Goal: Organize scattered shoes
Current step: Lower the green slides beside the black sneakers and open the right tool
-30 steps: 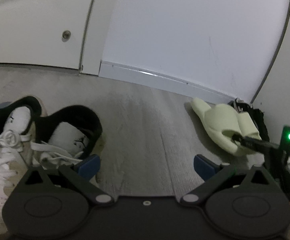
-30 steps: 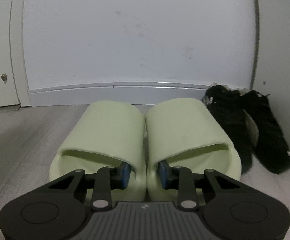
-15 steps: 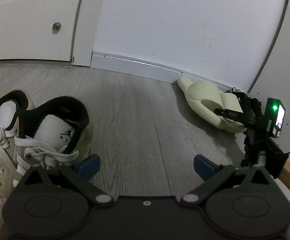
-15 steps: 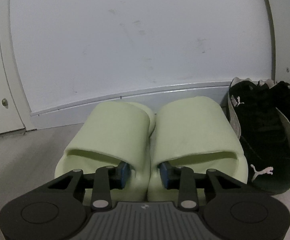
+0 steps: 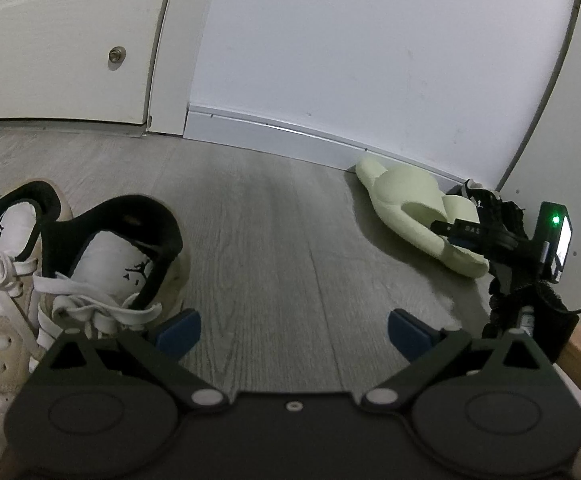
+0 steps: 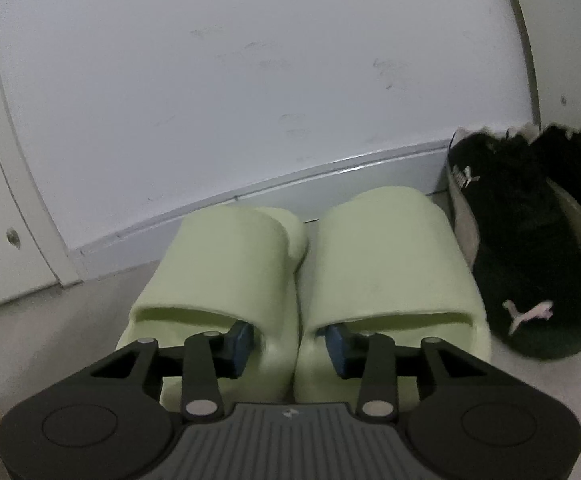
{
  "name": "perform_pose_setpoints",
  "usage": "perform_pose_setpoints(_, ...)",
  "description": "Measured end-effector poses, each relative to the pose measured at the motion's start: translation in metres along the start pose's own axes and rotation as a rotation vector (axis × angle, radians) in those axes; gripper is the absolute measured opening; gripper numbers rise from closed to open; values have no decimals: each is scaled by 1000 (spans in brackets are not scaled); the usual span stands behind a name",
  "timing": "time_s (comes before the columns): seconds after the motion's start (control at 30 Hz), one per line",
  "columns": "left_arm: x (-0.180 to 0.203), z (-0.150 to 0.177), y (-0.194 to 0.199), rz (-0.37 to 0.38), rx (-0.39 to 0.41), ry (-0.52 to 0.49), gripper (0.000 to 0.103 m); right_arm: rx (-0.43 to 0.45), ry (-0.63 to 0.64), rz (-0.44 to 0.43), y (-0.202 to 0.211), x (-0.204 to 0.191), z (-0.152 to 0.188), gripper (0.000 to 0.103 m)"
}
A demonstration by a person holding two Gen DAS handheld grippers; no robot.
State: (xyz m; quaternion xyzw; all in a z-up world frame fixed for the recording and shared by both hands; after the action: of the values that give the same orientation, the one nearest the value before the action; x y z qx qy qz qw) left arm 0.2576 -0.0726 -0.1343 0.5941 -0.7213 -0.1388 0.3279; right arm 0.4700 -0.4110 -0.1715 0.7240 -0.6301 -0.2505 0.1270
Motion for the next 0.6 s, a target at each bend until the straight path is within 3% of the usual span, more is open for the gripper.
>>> perform_pose_setpoints(0.17, 0, -1, 2, 1, 4, -1, 101, -6, 100, 69, -4, -7, 5, 59)
perform_pose_setpoints(0.3, 2, -2, 1, 2, 5, -9, 101, -7, 221, 125, -1, -16, 11, 60)
perform_pose_setpoints(0.6, 1, -10, 11, 10, 46, 2, 101, -71, 101, 141, 25, -11, 13, 75)
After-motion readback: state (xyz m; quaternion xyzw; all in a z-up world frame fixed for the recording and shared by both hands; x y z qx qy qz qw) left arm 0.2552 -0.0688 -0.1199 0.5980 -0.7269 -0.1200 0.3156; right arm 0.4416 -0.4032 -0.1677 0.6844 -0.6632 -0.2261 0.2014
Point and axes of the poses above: each gripper's, at about its wrist camera, not at the fingertips, and y roughly against the way its jaws point, x to its right, z to its underside, the point moved 9 cm from there along -y, roughly the way its jaws point, and after that the axes turned 2 degrees about z, right-handed, at the moved point
